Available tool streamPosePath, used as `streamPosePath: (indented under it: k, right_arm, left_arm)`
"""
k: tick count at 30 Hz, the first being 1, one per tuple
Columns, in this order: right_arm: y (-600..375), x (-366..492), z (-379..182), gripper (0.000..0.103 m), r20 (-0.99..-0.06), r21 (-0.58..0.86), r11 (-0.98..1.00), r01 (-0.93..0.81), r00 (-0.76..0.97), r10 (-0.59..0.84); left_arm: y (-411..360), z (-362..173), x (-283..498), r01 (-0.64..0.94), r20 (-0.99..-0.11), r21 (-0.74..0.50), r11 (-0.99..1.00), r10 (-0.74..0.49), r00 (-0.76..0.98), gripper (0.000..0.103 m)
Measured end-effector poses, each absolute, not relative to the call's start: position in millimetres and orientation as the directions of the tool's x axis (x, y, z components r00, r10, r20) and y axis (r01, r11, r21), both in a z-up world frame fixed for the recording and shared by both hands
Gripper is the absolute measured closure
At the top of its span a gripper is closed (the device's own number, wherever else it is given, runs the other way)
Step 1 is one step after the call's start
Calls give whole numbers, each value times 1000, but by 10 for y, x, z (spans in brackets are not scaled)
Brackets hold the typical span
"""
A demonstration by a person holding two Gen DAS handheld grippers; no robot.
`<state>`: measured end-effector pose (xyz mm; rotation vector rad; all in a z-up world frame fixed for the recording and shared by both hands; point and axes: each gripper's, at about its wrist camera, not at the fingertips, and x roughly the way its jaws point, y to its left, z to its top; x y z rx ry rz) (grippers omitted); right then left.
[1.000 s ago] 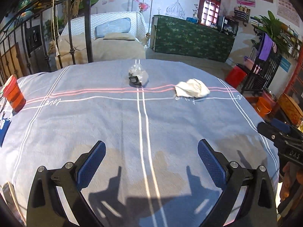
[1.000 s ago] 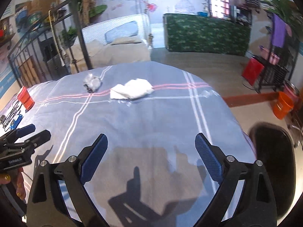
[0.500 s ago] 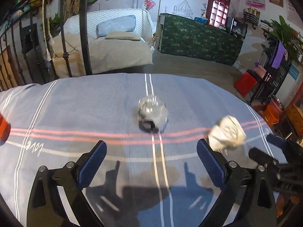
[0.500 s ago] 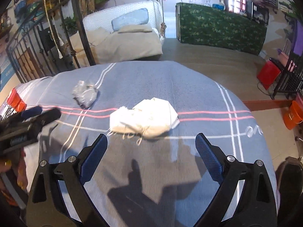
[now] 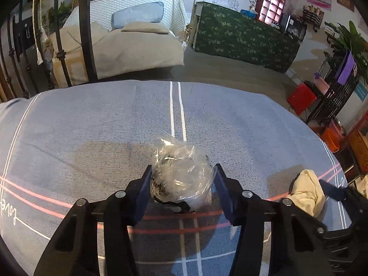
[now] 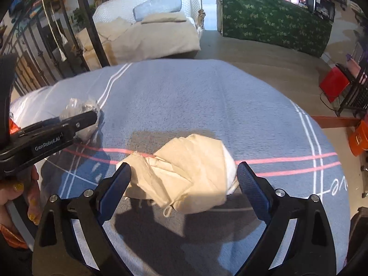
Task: Collect trash
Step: 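Grasp the clear plastic bag with the left tool while the right tool grasps the white cloth, then carry the cloth and bag over the bin and release both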
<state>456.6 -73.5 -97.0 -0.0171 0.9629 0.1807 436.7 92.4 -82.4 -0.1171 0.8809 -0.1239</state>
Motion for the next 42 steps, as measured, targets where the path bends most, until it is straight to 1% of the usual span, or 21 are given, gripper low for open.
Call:
streamPosePath:
  k: [1, 4, 6, 7, 8, 9, 12, 18, 23, 28, 33, 38, 42]
  right_arm:
    - [-719, 4577, -1003, 26, -826, 50, 986, -158, 549, 130]
    - [-747, 4538, -1012, 36, -820, 24, 989, -148, 563, 105]
    - [-762, 4517, -1007, 48, -819, 15, 989, -144, 566, 95]
    - [-780, 4513, -999, 52, -819, 11, 990, -139, 567, 88]
    - [-799, 4510, -987, 63, -817, 7, 991, -131, 571, 81]
    - [-810, 4516, -980, 72, -816, 9, 991, -130, 573, 83]
    - [-855, 4512, -940, 80, -815, 48, 991, -129, 568, 113]
    - [-802, 4317, -824, 81, -793, 56, 986, -158, 593, 140]
    - [-817, 4024, -654, 81, -765, 65, 983, -170, 624, 159]
    - [-955, 3539, -492, 81, -733, 71, 984, -165, 661, 163]
    - [-1325, 2930, -424, 81, -708, 105, 988, -111, 690, 153]
    - [-1712, 2421, -417, 81, -696, 86, 995, -42, 712, 90]
    - [-2087, 2061, -386, 81, -682, 85, 996, 30, 730, 36]
  left_arm:
    - [931, -813, 4375, 50, -759, -162, 986, -156, 632, 54]
    - [939, -800, 4348, 46, -752, -159, 986, -151, 642, 57]
    - [935, -794, 4328, 46, -749, -154, 987, -147, 646, 59]
    - [944, -791, 4312, 42, -747, -157, 987, -147, 648, 59]
    - [945, -785, 4306, 38, -746, -161, 986, -147, 650, 60]
    - [946, -782, 4327, 36, -745, -163, 986, -147, 651, 61]
    - [950, -735, 4284, 37, -735, -154, 987, -139, 663, 63]
    - [988, -577, 4121, 36, -708, -185, 982, -159, 688, 64]
    - [1037, -437, 3754, 35, -684, -234, 972, -190, 705, 64]
    - [889, -325, 3301, 69, -664, -255, 964, -227, 712, 64]
    - [611, -262, 2809, 128, -652, -263, 956, -274, 707, 64]
    - [223, -232, 2406, 215, -642, -272, 938, -343, 686, 64]
    - [-79, -171, 2271, 295, -625, -269, 917, -399, 671, 64]
